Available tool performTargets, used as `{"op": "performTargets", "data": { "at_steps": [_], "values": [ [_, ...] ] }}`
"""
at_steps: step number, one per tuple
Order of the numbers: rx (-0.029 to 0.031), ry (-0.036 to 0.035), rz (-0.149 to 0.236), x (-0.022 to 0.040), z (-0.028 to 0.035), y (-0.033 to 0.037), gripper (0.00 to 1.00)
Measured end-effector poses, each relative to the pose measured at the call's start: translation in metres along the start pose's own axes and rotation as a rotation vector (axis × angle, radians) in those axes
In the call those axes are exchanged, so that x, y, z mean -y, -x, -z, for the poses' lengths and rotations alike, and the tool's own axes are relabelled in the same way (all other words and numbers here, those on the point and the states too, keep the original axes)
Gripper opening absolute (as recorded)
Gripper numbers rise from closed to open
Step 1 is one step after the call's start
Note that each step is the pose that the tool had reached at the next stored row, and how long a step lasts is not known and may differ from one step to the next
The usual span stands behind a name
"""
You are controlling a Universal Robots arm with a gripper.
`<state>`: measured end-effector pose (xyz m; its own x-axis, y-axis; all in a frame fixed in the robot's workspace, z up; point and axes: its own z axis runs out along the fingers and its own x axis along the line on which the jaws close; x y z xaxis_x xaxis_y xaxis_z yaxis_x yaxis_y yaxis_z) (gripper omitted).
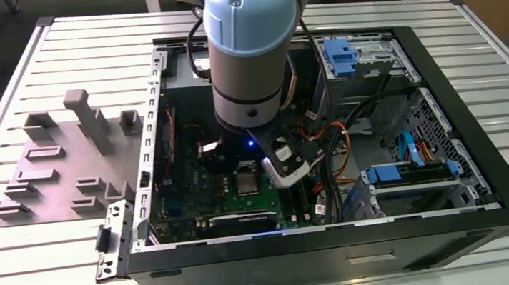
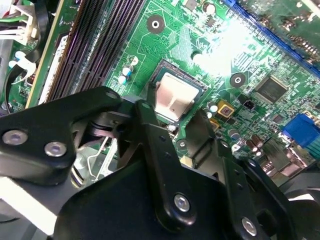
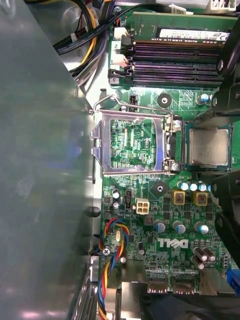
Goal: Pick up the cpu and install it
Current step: 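Place the cpu into insertion slot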
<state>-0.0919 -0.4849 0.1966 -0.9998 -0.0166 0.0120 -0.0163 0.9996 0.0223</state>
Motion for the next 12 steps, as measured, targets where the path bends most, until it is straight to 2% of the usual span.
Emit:
{"op": "performTargets", "data": {
  "at_steps": [2,3,12],
  "values": [
    [0.0001,0.0001,0.000,0.0000,-0.0008,0.0000,0.49],
    [0.0000,0.0001,0.000,0.0000,-0.0013,0.0001,0.55],
    [0.0000,0.0000,0.001,0.0008,-0.0047,0.0012,0.53]
  ]
}}
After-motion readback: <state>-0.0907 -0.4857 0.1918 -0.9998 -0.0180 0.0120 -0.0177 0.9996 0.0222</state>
